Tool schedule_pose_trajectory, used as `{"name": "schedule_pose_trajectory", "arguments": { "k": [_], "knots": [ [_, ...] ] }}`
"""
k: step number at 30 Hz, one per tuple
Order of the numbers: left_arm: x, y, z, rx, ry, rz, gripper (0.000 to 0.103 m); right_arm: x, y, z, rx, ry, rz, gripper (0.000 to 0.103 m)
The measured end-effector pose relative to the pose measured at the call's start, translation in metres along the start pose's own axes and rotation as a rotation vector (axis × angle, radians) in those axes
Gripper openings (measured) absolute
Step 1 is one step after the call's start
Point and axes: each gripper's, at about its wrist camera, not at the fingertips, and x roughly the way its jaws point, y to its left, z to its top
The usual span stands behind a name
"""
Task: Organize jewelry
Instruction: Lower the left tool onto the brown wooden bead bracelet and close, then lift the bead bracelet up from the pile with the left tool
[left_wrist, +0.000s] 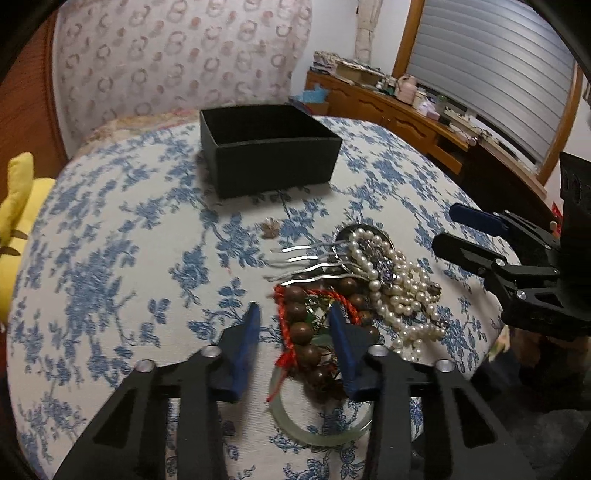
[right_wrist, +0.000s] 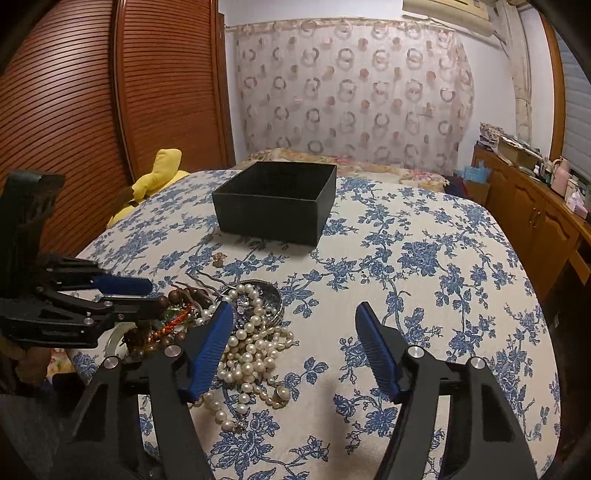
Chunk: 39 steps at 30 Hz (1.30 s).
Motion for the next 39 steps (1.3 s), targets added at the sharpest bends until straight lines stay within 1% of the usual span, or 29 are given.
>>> {"name": "schedule_pose_trajectory", "arguments": {
  "k": [4,5,6,7,8,12,16,20,30,33,39],
  "knots": [
    [0.009,0.001,0.0,-0.009,0.022,-0.009,0.03,0.001,-0.001,0.0,-0.001,0.003,0.0,0.071],
    [0.01,0.002,0.0,-0.01,0.025,-0.01,0.028,0.001,-0.001,0.0,-0.002,0.003,0.001,0.071],
    [0.011,0.003,0.0,-0.013,0.021,-0.025,0.022,0.001,-0.001,0.0,-0.003,0.003,0.002,0.071],
    [0.011,0.003,0.001,-0.015,0.019,-0.037,0.017,0.001,-0.001,0.0,-0.005,0.004,0.003,0.071],
    [0.011,0.004,0.002,-0.015,0.013,-0.034,0.014,0.002,-0.001,-0.001,-0.007,0.005,0.004,0.071],
    [0.007,0.011,0.006,-0.035,-0.017,-0.044,0.014,0.004,0.0,-0.001,-0.013,0.009,0.0,0.071],
    [-0.001,0.024,0.016,-0.061,-0.058,-0.016,0.014,0.006,-0.001,-0.001,-0.012,0.012,-0.004,0.071],
    [-0.016,0.034,0.025,-0.085,-0.11,-0.007,0.014,0.007,-0.001,-0.001,-0.016,0.013,-0.003,0.071],
    [-0.053,0.047,0.05,-0.089,-0.216,0.015,0.014,0.011,0.003,0.002,-0.028,0.01,0.003,0.071],
    [-0.054,0.057,0.052,-0.089,-0.211,0.044,0.014,0.011,0.003,0.002,-0.029,0.011,0.003,0.071],
    [-0.031,0.087,0.039,-0.128,-0.123,0.106,0.014,0.013,0.006,0.003,-0.03,0.016,0.003,0.071]
  ]
}}
